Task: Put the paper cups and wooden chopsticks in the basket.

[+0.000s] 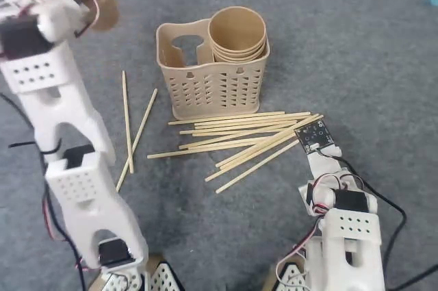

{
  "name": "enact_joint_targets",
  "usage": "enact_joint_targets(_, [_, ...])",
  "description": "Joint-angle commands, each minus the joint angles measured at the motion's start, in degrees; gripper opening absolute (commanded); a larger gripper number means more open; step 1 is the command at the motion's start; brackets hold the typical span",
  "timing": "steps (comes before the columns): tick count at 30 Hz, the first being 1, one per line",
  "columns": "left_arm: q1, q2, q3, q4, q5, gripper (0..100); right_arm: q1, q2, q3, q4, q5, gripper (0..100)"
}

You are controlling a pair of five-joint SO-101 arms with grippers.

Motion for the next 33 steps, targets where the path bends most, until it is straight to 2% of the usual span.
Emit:
enact_joint_targets(1, [3.96, -10.02, 0.22, 2.11, 1.14, 1, -0.22, -1.45, -0.35, 0.4, 0.79, 7.5])
enact_joint_targets(10, [17.32, -32.62, 23.08, 0.62, 0.7, 1, -0.22, -1.45, -0.35, 0.4, 0.79, 7.5])
enact_joint_targets(17, [25.76, -41.85, 27.82, -6.59, 0.88, 1, 0.04, -1.45, -0.35, 0.48, 0.79, 7.5])
enact_joint_targets(23, [35.78, -40.0, 28.35, -6.68, -3.34, 1, 0.13, -1.45, -0.26, 0.57, 0.79, 7.5])
enact_joint_targets(33, [34.29, -29.63, 28.97, -9.76, -3.69, 1, 0.13, -1.45, -0.35, 1.27, 0.79, 7.5])
